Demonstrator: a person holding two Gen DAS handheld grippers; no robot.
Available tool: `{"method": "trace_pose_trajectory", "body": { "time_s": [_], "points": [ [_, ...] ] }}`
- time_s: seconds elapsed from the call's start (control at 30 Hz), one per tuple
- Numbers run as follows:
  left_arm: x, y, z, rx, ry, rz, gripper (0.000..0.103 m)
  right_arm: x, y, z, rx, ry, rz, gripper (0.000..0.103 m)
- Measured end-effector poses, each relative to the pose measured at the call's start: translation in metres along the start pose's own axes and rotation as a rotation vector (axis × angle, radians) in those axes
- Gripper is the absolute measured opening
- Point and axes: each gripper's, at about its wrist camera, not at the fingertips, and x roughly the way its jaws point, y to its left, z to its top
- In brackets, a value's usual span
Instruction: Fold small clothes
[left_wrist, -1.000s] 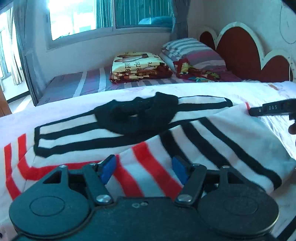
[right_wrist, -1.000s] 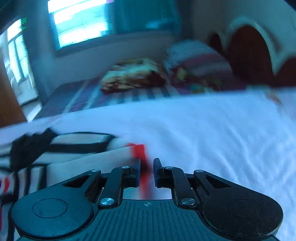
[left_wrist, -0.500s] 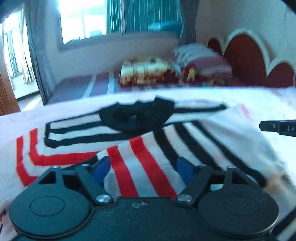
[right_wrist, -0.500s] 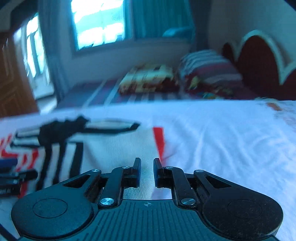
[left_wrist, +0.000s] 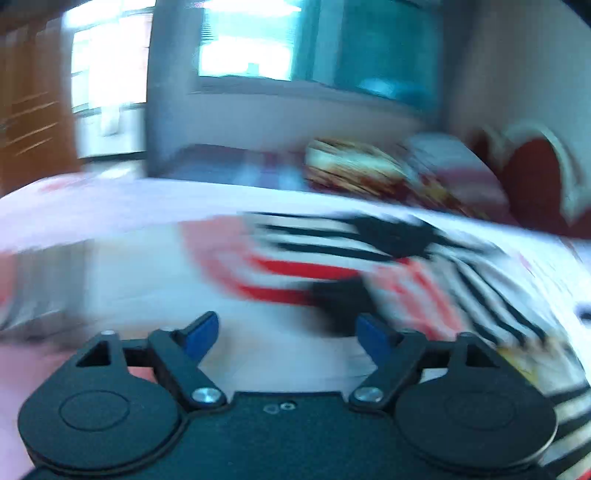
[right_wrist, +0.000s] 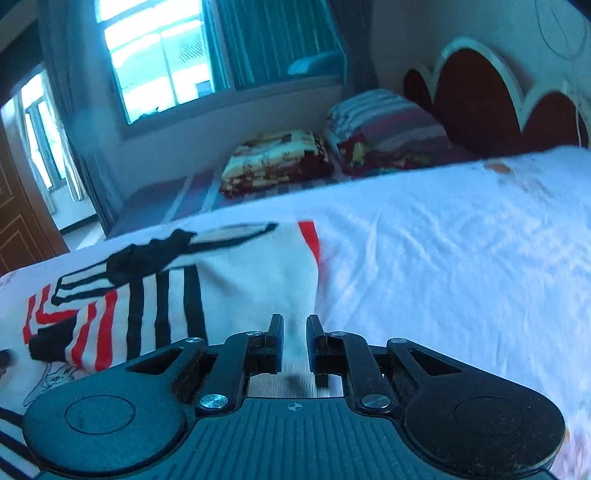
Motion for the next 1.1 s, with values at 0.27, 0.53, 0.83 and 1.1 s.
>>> {"method": "trace_pose_trajectory", "body": {
  "time_s": [0.27,0.53,0.83,1.1],
  "points": [
    [-0.027,0.203,-0.018,-0.602,-0.020,0.161,0.054,-0.009,0.045,-0.017,0.080,0.047,0.030,0.012],
    [-0.002,0.263,-0.013,-0.830,-0.065,0.092,0.045,-0.015,0.095,-0.019,0.058,0.051,0.041,0.012],
    [0.014,0.276,-0.005,-0.775,-0.039,0.111,0.006,0.016,0.115,-0.002,0.069,0.047,0.016,0.012],
    [-0.001,0.138,0.056,-0.260,-0.133,-0.098,0.006,0.014,0.110,0.001,0.105,0.030,0.046,0.012]
  ]
}}
